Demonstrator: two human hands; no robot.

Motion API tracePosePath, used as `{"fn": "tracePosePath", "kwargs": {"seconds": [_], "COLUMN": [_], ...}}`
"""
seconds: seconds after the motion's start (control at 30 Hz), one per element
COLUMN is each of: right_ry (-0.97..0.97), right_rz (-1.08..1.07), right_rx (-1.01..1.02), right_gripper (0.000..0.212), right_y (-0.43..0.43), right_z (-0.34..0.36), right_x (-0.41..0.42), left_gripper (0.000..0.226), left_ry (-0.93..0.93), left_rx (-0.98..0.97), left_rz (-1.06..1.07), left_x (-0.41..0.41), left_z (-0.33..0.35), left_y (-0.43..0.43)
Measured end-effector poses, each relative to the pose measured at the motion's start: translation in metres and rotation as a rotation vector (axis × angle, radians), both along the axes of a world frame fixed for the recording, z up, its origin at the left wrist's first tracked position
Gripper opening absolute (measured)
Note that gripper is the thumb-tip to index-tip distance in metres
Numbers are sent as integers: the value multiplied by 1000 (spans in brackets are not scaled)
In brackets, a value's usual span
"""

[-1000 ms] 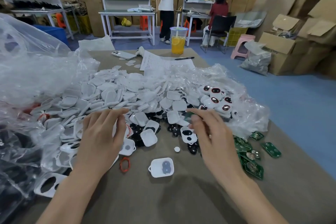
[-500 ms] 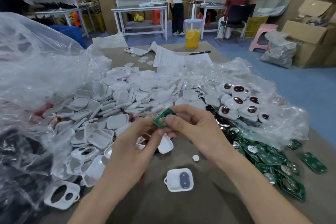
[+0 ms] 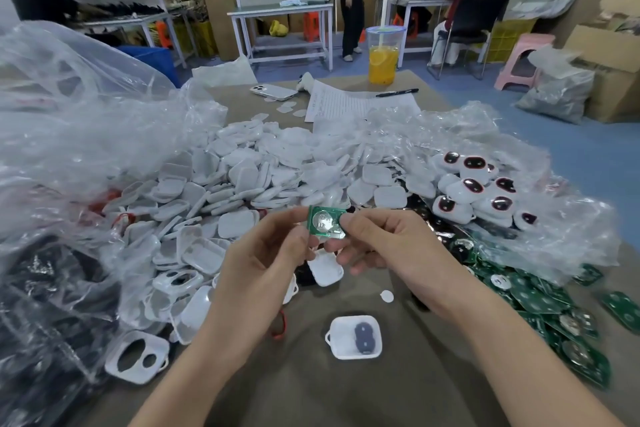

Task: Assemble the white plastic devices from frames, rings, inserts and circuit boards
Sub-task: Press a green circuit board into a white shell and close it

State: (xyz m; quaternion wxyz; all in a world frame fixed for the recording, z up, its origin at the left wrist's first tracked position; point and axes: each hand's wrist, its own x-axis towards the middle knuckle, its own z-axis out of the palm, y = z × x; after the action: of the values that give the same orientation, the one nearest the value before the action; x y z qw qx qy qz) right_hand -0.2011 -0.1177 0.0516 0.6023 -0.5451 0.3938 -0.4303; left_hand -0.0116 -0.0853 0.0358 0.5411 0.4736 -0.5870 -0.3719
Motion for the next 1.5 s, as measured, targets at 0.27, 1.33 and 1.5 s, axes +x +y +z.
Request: {"fn": "tracePosePath", "kwargs": {"seconds": [0.27, 1.33, 1.5], "right_ry": [-10, 57, 62], "right_rz": [40, -19, -39], "right_rx": [-43, -136, -141], "right_gripper": [16, 13, 13], "right_y": [1, 2, 4], "right_z": [-3, -12, -10], "right_x": [3, 19, 22], "left_gripper": [23, 29, 33], "left_ry": [94, 92, 128], "left_rx": [137, 171, 131], "left_rz": [-84, -10, 1], "left_x": [9, -8, -12], "left_z": [-2, -9, -9], "left_y": [-9, -6, -5]}}
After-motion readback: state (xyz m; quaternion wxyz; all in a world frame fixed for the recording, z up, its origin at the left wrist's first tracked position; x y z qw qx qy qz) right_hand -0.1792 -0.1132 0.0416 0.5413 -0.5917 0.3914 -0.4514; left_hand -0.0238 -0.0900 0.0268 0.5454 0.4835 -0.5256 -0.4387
